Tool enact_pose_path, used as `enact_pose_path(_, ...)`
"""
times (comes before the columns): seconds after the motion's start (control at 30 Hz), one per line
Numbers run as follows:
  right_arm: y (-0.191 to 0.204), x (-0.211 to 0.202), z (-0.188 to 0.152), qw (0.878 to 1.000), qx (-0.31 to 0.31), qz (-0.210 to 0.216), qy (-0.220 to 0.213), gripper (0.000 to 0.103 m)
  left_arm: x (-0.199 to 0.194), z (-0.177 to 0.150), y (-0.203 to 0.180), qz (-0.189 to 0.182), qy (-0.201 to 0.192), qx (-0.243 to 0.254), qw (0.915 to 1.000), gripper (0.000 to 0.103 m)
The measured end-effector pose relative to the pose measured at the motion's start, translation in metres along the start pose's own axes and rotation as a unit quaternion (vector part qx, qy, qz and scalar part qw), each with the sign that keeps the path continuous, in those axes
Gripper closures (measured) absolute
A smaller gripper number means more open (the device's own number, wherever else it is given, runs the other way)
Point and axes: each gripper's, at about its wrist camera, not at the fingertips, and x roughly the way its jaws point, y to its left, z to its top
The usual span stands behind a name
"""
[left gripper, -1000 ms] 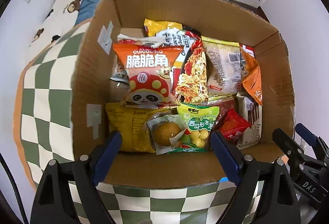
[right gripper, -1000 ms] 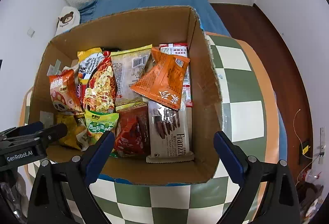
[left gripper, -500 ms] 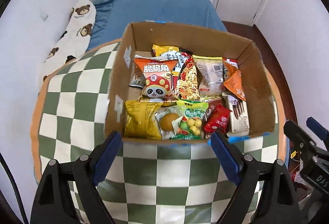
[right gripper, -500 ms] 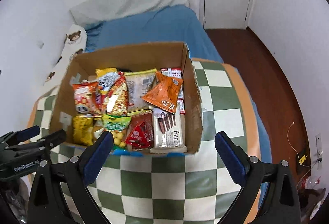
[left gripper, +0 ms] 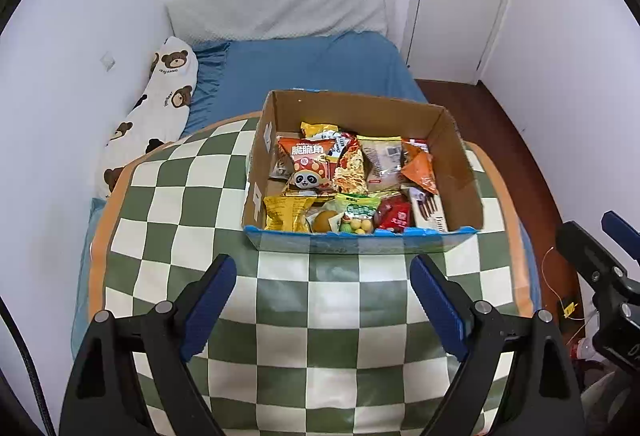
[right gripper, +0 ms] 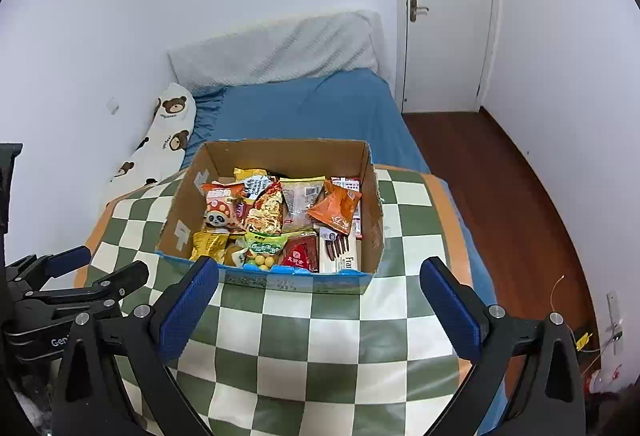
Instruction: Organize snacks
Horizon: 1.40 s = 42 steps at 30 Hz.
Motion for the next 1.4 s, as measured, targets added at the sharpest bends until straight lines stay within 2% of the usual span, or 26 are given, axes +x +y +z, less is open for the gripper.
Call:
enact_pose_path(0.27,0.005,-0.044,-0.015,1.0,-0.01,0.003,-0.011,0.0,-0.034,-0.02,-0.002,-0.002,-0.015,-0.005,0.9999,0.014)
enact_pose_path(0.6,0.003,-0.072,-0.02,1.0,0.001,0.008,-0.026,0.0,-0.057,-0.029,-0.003,0.01,-0.041,-0.004,0.9991,0.014)
enact_pose_path(0.77,-0.002,-0.065,-0.021,1.0,0.006,0.005,-0.024,0.0,-0.056,-0.025,-0.005,0.012,-0.051,-0.006,0.9986,0.014)
enact_pose_path(0.83,-0.004,-0.059,-0.02,1.0,0.009,0.002,-0.024,0.0,-0.052,-0.022,-0.004,0.013,-0.059,-0.009,0.9982,0.009)
enact_pose_path(0.87,-0.006,-0.056,-0.019,1.0,0.011,0.0,-0.024,0.0,-0.05,-0.019,-0.004,0.011,-0.062,-0.009,0.998,0.002)
enact_pose_path(0.9,-0.007,-0.053,-0.018,1.0,0.012,-0.003,-0.025,0.0,-0.048,-0.018,-0.005,0.013,-0.066,-0.01,0.9977,0.001)
enact_pose_path(1.13,-0.012,-0.025,-0.006,0.999,0.017,-0.023,-0.033,0.0,-0.024,-0.001,-0.008,0.033,-0.075,-0.011,0.9965,0.001)
enact_pose_path(1.4,-0.017,0.007,0.007,0.998,0.024,-0.041,-0.036,0.0,0.013,0.01,-0.011,0.047,-0.058,-0.005,0.9972,0.001)
